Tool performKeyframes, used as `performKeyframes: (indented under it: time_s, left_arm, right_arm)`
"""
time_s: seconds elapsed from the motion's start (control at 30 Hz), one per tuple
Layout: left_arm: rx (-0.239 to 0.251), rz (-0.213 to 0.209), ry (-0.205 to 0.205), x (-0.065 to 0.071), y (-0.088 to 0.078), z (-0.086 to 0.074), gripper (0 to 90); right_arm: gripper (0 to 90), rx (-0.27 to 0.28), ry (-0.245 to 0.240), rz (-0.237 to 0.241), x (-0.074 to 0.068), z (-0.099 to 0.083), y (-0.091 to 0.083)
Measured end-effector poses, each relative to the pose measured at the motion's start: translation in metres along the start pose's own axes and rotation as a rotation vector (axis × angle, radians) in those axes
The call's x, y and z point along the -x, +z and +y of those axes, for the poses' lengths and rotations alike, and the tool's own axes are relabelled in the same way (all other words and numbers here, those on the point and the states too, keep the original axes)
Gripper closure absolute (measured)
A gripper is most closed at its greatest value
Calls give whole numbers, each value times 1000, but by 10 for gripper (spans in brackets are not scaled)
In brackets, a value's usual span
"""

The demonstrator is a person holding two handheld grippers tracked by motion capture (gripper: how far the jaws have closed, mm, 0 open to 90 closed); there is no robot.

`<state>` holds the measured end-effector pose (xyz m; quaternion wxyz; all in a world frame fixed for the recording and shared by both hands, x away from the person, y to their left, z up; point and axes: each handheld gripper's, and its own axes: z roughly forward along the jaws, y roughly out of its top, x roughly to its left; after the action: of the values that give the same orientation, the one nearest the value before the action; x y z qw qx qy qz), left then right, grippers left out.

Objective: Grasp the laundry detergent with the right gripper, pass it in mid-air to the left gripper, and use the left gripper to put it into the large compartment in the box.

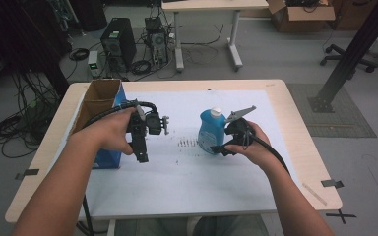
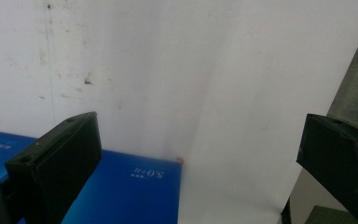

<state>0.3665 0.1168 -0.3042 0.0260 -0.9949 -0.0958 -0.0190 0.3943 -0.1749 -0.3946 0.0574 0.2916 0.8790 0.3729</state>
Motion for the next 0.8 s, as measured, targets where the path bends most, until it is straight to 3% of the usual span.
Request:
performKeyframes:
  time_s: [0.8]
  left_arm:
    - [2, 1, 4, 4, 0, 3, 2]
  right_arm:
    - [23, 118, 41, -73, -5, -1, 15]
